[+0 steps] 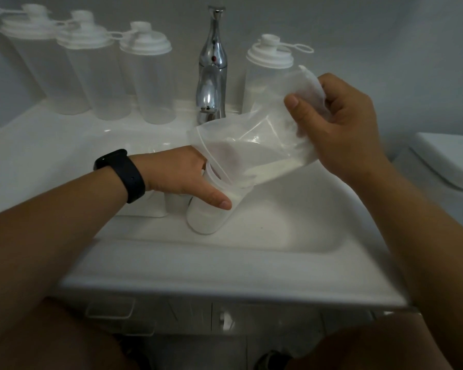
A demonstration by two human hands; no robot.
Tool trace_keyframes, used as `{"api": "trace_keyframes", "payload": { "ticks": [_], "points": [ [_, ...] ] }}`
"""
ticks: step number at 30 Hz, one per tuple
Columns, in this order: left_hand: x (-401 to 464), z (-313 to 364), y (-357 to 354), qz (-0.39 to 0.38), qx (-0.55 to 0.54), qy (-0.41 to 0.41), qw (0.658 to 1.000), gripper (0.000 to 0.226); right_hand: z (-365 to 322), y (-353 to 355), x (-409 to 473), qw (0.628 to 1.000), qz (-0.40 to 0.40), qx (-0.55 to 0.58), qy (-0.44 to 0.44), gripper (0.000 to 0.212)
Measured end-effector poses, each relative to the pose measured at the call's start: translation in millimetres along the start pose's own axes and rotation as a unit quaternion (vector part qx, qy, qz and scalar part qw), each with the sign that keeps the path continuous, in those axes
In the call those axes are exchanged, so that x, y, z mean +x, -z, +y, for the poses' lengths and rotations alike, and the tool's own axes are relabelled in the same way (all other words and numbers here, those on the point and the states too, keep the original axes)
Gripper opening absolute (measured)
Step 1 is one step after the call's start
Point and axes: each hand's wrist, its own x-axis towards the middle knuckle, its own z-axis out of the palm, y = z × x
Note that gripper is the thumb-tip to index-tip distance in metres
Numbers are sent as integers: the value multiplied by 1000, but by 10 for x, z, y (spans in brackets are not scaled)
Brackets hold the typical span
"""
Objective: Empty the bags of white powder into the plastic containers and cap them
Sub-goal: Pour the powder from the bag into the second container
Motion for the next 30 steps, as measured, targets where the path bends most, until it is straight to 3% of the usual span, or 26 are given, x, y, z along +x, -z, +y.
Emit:
{"api": "trace_keyframes", "payload": {
  "ticks": [11, 18, 22, 25, 30],
  "points": [
    [7, -31, 12, -3, 4, 2, 1000, 64, -24, -5, 3, 1000, 16, 10, 0, 21],
    [19, -30, 18, -8, 11, -2, 1000, 62, -3, 17, 34, 999, 35, -5, -37, 34],
    [21, -30, 12, -5, 8, 6, 1000, 61, 25, 61, 43, 991, -83, -48, -93, 9],
    [17, -16, 15, -7, 4, 4, 1000, 56, 52, 91, 56, 983, -133, -40, -123, 23],
    [3, -34, 43, -3, 3, 6, 1000, 53, 113, 145, 103, 980, -109, 44, -159, 34]
  ]
}}
